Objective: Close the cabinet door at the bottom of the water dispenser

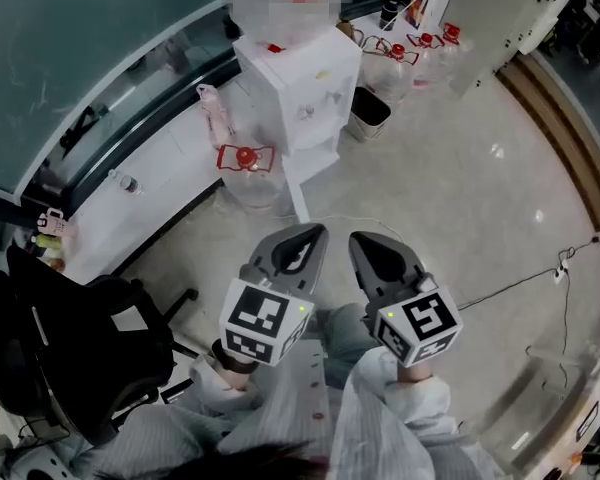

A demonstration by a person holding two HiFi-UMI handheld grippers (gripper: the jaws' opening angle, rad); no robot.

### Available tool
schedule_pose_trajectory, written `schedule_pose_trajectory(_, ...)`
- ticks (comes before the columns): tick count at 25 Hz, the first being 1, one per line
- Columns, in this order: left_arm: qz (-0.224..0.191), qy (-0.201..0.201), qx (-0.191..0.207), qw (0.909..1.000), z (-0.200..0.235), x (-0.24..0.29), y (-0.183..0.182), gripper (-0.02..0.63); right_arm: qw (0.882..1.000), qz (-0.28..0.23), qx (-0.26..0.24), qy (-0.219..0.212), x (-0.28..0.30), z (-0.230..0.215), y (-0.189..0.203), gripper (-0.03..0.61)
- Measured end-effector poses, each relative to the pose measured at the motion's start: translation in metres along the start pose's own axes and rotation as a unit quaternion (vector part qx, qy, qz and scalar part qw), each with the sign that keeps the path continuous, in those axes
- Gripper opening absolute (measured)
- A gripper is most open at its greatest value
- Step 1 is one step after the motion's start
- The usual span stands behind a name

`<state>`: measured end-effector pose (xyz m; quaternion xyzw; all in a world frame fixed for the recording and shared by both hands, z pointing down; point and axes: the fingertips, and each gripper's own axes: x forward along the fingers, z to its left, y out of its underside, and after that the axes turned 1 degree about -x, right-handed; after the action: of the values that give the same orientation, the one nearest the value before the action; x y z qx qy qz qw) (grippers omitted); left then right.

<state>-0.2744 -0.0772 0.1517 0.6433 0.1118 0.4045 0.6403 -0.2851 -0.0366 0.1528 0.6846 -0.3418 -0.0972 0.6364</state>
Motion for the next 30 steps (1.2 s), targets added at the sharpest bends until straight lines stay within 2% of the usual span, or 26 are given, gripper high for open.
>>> schedule_pose_trajectory(9, -0.005, -0.014, -0.006, 0.9999, 0.033, 0.054, -0.019, 0.011, 1.000, 0.002, 0.004, -0.004, 0.032, -0.050, -0.011, 0.014)
schedule_pose_trajectory(19, -0.018, -0.040, -0.009, 0.9990, 0.051, 0.154, -0.075, 0.011, 0.999, 0.003, -0.012, -0.029, 0.059, -0.155, -0.048, 0.014)
schedule_pose_trajectory(30, -0.014, -0.059, -0.013, 0.9981, 0.059, 0.253, -0.110, 0.011, 0.999, 0.011, -0.010, -0.044, 0.076, -0.258, -0.062, 0.014)
